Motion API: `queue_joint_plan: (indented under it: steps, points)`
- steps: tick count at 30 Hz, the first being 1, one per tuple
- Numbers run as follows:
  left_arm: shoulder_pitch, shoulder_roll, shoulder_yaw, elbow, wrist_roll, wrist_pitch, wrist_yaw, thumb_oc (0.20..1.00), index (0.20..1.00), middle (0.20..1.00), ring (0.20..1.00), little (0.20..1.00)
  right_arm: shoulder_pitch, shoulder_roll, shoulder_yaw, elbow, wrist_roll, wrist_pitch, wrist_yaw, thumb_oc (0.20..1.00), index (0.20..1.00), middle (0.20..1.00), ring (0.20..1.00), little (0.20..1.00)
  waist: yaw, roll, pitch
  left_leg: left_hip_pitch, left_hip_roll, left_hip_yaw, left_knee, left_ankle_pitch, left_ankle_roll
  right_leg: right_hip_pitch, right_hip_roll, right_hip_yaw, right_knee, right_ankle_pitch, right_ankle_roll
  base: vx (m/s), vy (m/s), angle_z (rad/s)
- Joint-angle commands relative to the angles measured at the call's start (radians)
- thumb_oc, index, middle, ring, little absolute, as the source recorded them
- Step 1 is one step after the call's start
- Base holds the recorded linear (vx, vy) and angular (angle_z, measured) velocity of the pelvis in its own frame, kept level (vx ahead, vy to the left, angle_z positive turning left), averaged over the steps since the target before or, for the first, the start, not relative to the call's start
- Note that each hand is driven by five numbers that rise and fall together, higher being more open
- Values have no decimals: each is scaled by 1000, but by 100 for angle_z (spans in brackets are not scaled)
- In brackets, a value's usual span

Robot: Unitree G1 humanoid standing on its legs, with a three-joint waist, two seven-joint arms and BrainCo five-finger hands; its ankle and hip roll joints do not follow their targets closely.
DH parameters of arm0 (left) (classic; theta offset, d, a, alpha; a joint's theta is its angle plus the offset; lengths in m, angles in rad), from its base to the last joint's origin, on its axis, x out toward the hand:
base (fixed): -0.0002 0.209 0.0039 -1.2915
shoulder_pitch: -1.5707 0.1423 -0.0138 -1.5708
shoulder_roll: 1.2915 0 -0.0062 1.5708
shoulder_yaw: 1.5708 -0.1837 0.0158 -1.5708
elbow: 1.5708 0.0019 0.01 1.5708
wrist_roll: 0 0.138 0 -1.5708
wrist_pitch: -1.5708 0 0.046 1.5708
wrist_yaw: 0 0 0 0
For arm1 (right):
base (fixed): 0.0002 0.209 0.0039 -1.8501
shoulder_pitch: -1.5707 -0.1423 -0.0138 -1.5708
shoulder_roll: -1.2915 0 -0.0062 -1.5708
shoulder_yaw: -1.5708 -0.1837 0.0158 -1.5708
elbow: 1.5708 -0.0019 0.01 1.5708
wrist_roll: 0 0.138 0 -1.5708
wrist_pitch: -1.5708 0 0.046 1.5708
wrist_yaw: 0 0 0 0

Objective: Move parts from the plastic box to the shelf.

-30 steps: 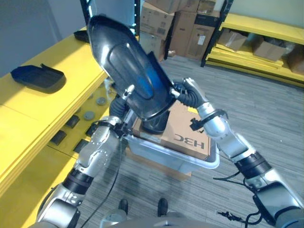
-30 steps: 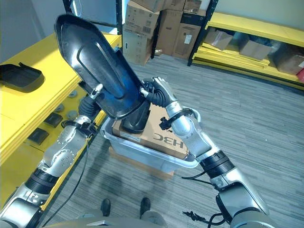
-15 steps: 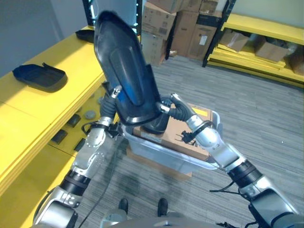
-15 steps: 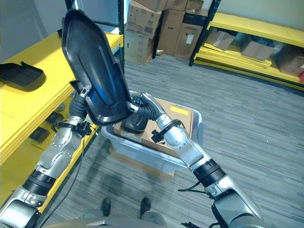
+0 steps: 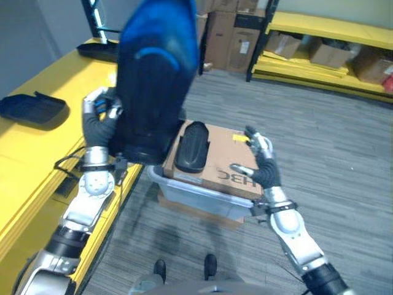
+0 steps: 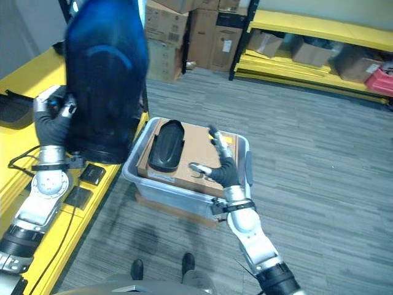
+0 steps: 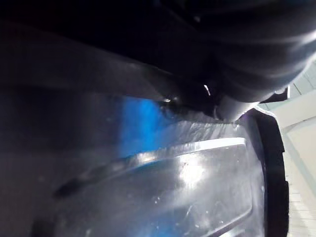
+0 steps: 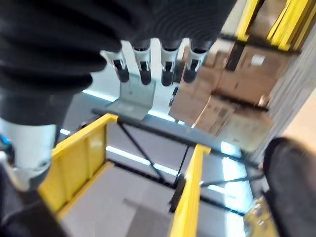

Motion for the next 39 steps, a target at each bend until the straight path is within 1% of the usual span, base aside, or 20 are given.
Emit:
queue_joint_plan:
  steps: [1, 5, 10, 13, 14, 15, 16, 17, 18, 19, 21, 22, 28, 29, 33, 34, 35, 37, 38, 39]
  points:
    - [-63, 8, 30, -25, 37, -102, 63, 200, 200, 200, 200, 200, -41, 0, 29, 47, 58, 25, 42, 1000, 1000, 1000, 1000, 1000, 15, 13, -20, 29, 23, 19, -2, -139, -1, 93, -38, -26, 37, -207, 58, 0, 0, 0]
    - [11, 10, 71, -81, 17, -121, 35, 200, 200, 200, 200, 200, 10, 23, 56, 333, 17, 172, 103, 1000, 1000, 1000, 1000, 1000, 40, 11, -12, 10, 39, 16, -2, -127, -20, 101, -41, -72, 25, -210, 48, -2, -70, 13]
    - [126, -38, 147, -168, -73, -141, -44, 200, 200, 200, 200, 200, -3, 124, 130, 859, 21, 363, 263, 1000, 1000, 1000, 1000, 1000, 159, 14, 17, -22, 65, -38, -2, -80, -71, 140, -41, -186, 20, -221, 27, -2, -140, 73]
    - [129, -46, 164, -178, -83, -129, -58, 200, 200, 200, 200, 200, -26, 152, 138, 996, 36, 376, 303, 1000, 1000, 1000, 1000, 1000, 187, 18, 20, -38, 69, -52, -2, -60, -81, 145, -39, -215, 23, -225, 19, -3, -36, 60]
    - [133, -55, 179, -184, -93, -118, -68, 200, 200, 200, 200, 200, -42, 172, 135, 1073, 66, 426, 346, 1000, 1000, 1000, 1000, 1000, 211, 22, 24, -44, 74, -52, -2, -48, -93, 157, -37, -241, 27, -231, 15, 30, 4, 59]
    - [135, -66, 192, -191, -117, -116, -115, 200, 200, 200, 200, 200, -48, 191, 112, 1143, 136, 507, 368, 1000, 1000, 1000, 1000, 1000, 225, 26, 30, -51, 95, 6, -2, -33, -105, 175, -39, -296, 47, -245, 9, 31, 31, 65]
    - [136, -72, 198, -194, -130, -117, -144, 200, 200, 200, 200, 200, -51, 197, 99, 1168, 155, 525, 368, 1000, 1000, 1000, 1000, 1000, 224, 28, 35, -55, 108, 44, -2, -23, -109, 183, -41, -327, 59, -250, 7, 87, 45, 82]
    - [137, -81, 201, -193, -143, -121, -171, 200, 200, 200, 200, 200, -50, 204, 86, 1193, 166, 531, 360, 1000, 1000, 1000, 1000, 1000, 223, 27, 36, -50, 131, 98, 0, -28, -120, 199, -44, -350, 69, -271, 6, 48, 132, 141]
    - [130, -95, 195, -187, -169, -133, -212, 200, 200, 200, 200, 200, -53, 205, 67, 1219, 182, 548, 350, 1000, 1000, 1000, 1000, 1000, 204, 32, 45, -43, 171, 232, 5, -2, -127, 207, -55, -418, 91, -268, 8, 24, 209, 186]
    - [118, -99, 187, -178, -169, -138, -211, 200, 200, 200, 200, 200, -56, 204, 61, 1234, 180, 556, 350, 1000, 1000, 1000, 1000, 1000, 189, 34, 46, -39, 187, 303, 9, 9, -126, 207, -61, -450, 104, -266, 9, -39, 231, 199]
    - [109, -101, 182, -171, -161, -140, -197, 200, 200, 200, 200, 200, -59, 203, 60, 1242, 167, 562, 361, 1000, 1000, 1000, 1000, 1000, 181, 34, 47, -38, 192, 331, 10, 12, -125, 206, -64, -464, 112, -267, 9, -4, 214, 168]
    - [78, -105, 157, -152, -138, -153, -168, 200, 200, 200, 200, 200, -73, 201, 58, 1267, 154, 561, 397, 1000, 1000, 1000, 1000, 1000, 157, 37, 48, -26, 209, 430, 15, 19, -114, 203, -79, -500, 141, -268, 10, 64, 344, 150]
    - [61, -89, 158, -159, -109, -141, -175, 200, 200, 200, 200, 200, -114, 199, 68, 1284, 155, 550, 399, 1000, 1000, 1000, 1000, 1000, 201, 38, 34, -66, 158, 365, 14, 3, -79, 232, -120, -481, 226, -322, 27, 142, 251, 71]
    - [55, -71, 154, -164, -132, -142, -197, 200, 200, 200, 200, 200, -123, 199, 49, 1270, 189, 536, 402, 1000, 1000, 1000, 1000, 1000, 206, 35, 29, -67, 116, 350, 11, -18, -45, 220, -167, -474, 323, -289, 53, 205, 318, 20]
    - [26, -57, 134, -159, -108, -147, -186, 200, 200, 200, 200, 200, -137, 201, 40, 1252, 143, 483, 363, 1000, 1000, 1000, 1000, 1000, 185, 35, 37, -44, 61, 341, 3, -55, 1, 140, -262, -429, 547, -179, 103, 159, 246, 40]
    - [9, -54, 117, -156, -90, -143, -168, 200, 200, 200, 200, 200, -152, 199, 46, 1252, 132, 473, 329, 1000, 1000, 1000, 1000, 1000, 165, 37, 47, -39, 55, 322, 1, -61, 4, 89, -232, -362, 572, -189, 104, 184, 102, 39]
    - [-13, -48, 81, -141, -81, -151, -138, 200, 200, 200, 200, 200, -167, 198, 54, 1257, 128, 449, 293, 1000, 1000, 1000, 1000, 1000, 131, 42, 61, -32, 48, 280, -2, -64, -1, 28, -158, -286, 538, -211, 91, 160, 25, 50]
    - [-29, -44, 55, -135, -73, -148, -109, 200, 200, 200, 200, 200, -178, 200, 59, 1256, 118, 428, 277, 1000, 1000, 1000, 1000, 1000, 114, 48, 66, -24, 47, 250, -2, -65, -8, 9, -129, -259, 484, -218, 80, 128, -73, 98]
    - [-60, -40, 26, -132, -66, -123, -77, 200, 200, 200, 200, 200, -196, 204, 71, 1253, 71, 417, 262, 1000, 1000, 1000, 1000, 1000, 100, 58, 67, -24, 60, 230, -2, -51, -15, -8, -116, -254, 350, -190, 61, 85, -130, 89]
    - [-65, -38, 22, -131, -67, -119, -74, 200, 200, 200, 200, 200, -197, 205, 74, 1254, 69, 415, 257, 1000, 1000, 1000, 1000, 1000, 97, 58, 67, -22, 60, 224, -2, -53, -17, -9, -115, -251, 326, -184, 61, 93, -174, 59]
